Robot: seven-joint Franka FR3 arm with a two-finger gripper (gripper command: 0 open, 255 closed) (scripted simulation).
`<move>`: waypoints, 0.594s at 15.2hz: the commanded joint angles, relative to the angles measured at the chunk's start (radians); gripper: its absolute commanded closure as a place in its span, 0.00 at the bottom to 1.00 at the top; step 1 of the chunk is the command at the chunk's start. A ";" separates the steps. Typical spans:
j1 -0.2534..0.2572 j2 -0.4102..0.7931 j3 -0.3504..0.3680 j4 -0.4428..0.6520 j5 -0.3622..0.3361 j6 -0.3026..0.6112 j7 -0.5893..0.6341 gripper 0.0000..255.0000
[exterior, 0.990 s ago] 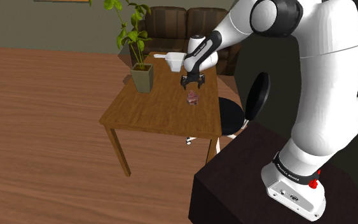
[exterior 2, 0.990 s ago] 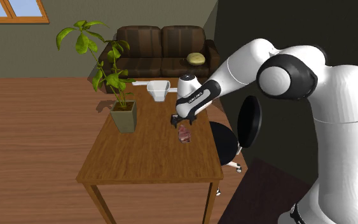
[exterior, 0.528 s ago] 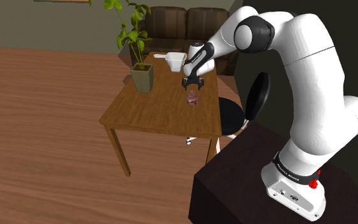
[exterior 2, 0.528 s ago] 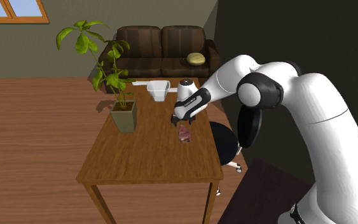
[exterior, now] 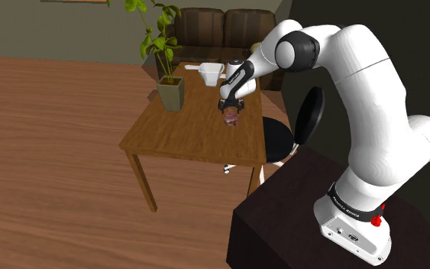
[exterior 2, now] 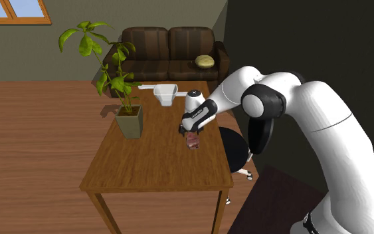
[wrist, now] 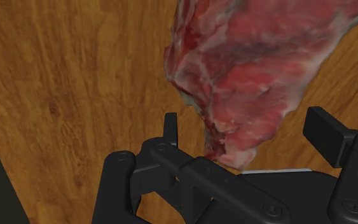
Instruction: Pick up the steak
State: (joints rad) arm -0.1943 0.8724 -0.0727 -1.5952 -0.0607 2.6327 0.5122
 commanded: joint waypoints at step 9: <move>-0.001 0.012 0.000 0.009 0.000 0.004 0.000 1.00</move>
State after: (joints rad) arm -0.1958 0.8828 -0.0730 -1.5858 -0.0603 2.6355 0.5121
